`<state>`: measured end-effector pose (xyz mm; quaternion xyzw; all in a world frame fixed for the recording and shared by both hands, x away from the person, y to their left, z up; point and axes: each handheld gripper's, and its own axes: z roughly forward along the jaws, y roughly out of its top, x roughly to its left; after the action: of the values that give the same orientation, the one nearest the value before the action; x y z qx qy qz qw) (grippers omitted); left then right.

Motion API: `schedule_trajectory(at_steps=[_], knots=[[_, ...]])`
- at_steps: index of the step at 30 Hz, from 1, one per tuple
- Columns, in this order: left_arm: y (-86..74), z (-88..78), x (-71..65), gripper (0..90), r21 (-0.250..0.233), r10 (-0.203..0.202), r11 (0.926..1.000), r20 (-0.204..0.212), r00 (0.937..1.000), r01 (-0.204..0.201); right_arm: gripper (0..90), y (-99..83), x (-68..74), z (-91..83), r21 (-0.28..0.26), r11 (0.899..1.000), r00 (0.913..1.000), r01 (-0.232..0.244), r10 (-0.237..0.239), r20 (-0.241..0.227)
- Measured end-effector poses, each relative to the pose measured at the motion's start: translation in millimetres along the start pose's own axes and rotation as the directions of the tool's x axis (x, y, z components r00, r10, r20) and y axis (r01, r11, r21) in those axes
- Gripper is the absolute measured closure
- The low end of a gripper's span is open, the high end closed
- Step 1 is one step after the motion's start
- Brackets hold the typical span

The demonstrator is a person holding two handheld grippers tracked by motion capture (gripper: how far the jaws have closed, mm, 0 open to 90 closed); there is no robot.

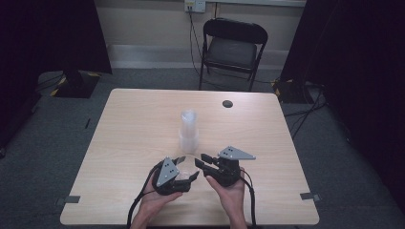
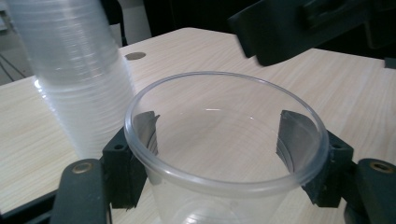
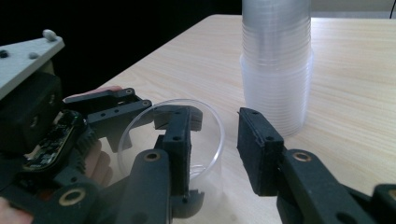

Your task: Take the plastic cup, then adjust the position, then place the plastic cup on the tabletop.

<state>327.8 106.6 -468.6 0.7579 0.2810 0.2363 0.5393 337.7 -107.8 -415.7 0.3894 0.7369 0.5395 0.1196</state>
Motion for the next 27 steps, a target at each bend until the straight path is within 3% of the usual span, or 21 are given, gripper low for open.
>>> schedule_trajectory(at_steps=[8, 13, 19, 22, 27], knots=[[-2.4, -1.8, 11.1, 29.2, 0.008, -0.061, 0.9981, -0.032, 0.9977, 0.061, 60.5, -3.0, -1.5, -8.8, -0.052, 0.999, 0.9999, -0.003, 0.004, 0.010], [-1.4, -5.9, 20.9, 29.2, -0.006, -0.111, 0.9938, -0.057, 0.9922, 0.111, 55.9, -5.4, -7.7, -13.3, -0.064, 0.998, 0.9992, -0.020, 0.023, 0.034], [2.9, -11.5, 32.0, 29.2, -0.004, -0.126, 0.9919, -0.085, 0.9883, 0.127, 52.1, -9.9, -12.1, -12.8, -0.053, 0.998, 0.9977, -0.031, 0.034, 0.059], [3.7, -13.2, 37.6, 29.3, -0.018, -0.163, 0.9866, -0.090, 0.9825, 0.162, 51.2, -12.6, -12.5, -12.8, -0.051, 0.999, 0.9977, -0.019, 0.023, 0.065], [6.1, -14.0, 47.6, 29.3, -0.018, -0.161, 0.9870, -0.118, 0.9800, 0.160, 50.3, -15.3, -15.2, -13.8, -0.044, 0.999, 0.9965, -0.024, 0.027, 0.079]])
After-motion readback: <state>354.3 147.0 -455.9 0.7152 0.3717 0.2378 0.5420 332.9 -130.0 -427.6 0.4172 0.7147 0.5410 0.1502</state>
